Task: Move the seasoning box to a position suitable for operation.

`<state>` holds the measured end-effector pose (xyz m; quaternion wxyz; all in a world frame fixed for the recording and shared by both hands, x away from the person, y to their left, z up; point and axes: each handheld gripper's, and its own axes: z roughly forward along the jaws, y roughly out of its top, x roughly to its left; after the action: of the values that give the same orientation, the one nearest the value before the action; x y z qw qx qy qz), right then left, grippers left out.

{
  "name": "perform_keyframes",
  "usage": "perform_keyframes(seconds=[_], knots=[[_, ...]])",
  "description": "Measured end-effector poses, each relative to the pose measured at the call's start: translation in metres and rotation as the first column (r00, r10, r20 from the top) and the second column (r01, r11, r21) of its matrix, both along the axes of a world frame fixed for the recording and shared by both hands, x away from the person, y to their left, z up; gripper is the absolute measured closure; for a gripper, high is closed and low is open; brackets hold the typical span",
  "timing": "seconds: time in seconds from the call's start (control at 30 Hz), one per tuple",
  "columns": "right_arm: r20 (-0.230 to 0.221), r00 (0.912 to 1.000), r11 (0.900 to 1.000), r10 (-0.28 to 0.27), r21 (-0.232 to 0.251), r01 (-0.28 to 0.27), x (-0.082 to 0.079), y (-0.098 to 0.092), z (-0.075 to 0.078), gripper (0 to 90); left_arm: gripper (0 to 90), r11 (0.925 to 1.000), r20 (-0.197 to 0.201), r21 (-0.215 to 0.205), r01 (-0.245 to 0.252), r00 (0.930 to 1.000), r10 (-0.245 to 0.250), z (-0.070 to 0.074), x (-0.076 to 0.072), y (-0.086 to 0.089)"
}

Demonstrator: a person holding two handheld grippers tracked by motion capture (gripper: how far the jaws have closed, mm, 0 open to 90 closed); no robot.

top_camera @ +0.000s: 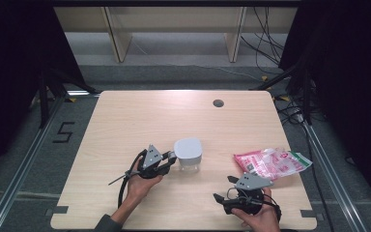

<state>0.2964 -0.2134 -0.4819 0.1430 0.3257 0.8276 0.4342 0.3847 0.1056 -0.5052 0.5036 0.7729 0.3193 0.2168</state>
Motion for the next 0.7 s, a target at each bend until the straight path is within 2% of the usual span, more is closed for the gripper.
perform_keyframes(seconds=[0.2, 0.27, 0.4, 0.43, 0.47, 0.57, 0.63, 0.67, 0.7], knots=[[0.003, 0.9999, 1.000, -0.011, -0.002, 0.011, -0.0004, -0.0005, 0.0003, 21.3, 69.6, 0.9988, 0.009, -0.009, 0.048, 0.9988, -0.048, -0.0013, 0.0024, -0.0021], [0.000, 1.0000, 1.000, -0.010, -0.001, 0.010, -0.0004, -0.0008, 0.0006, 21.4, 69.5, 0.9990, 0.003, -0.020, 0.041, 0.9992, -0.041, -0.0016, 0.0022, -0.0027], [0.003, 0.9999, 1.000, -0.015, 0.003, 0.015, -0.0001, -0.0017, 0.0002, 21.3, 69.5, 0.9987, 0.008, -0.014, 0.050, 0.9987, -0.050, -0.0015, 0.0034, -0.0020], [0.000, 1.0000, 1.000, -0.007, 0.010, 0.007, 0.0007, -0.0018, -0.0005, 21.3, 69.5, 0.9985, 0.006, -0.016, 0.053, 0.9986, -0.053, -0.0016, 0.0040, -0.0022], [-0.023, 0.9993, 0.999, -0.030, 0.015, 0.030, -0.0019, -0.0014, 0.0001, 21.3, 69.6, 0.9985, 0.009, -0.015, 0.053, 0.9986, -0.053, -0.0015, 0.0046, -0.0025], [-0.003, 0.9997, 1.000, -0.024, 0.012, 0.024, -0.0002, -0.0032, -0.0002, 21.3, 69.6, 0.9986, 0.003, -0.010, 0.052, 0.9986, -0.052, -0.0011, 0.0066, -0.0029], [-0.008, 0.9997, 1.000, -0.024, 0.013, 0.024, 0.0003, -0.0039, -0.0008, 21.3, 69.7, 0.9987, 0.003, -0.010, 0.049, 0.9988, -0.049, -0.0009, 0.0077, -0.0035], [-0.025, 0.9995, 1.000, -0.021, 0.011, 0.022, 0.0001, -0.0046, -0.0006, 21.3, 69.6, 0.9987, 0.001, -0.014, 0.049, 0.9988, -0.049, -0.0010, 0.0081, -0.0035], [-0.003, 0.9999, 1.000, -0.014, 0.011, 0.014, 0.0021, -0.0062, -0.0014, 21.4, 69.5, 0.9986, 0.000, -0.014, 0.051, 0.9987, -0.051, -0.0010, 0.0083, -0.0033]])
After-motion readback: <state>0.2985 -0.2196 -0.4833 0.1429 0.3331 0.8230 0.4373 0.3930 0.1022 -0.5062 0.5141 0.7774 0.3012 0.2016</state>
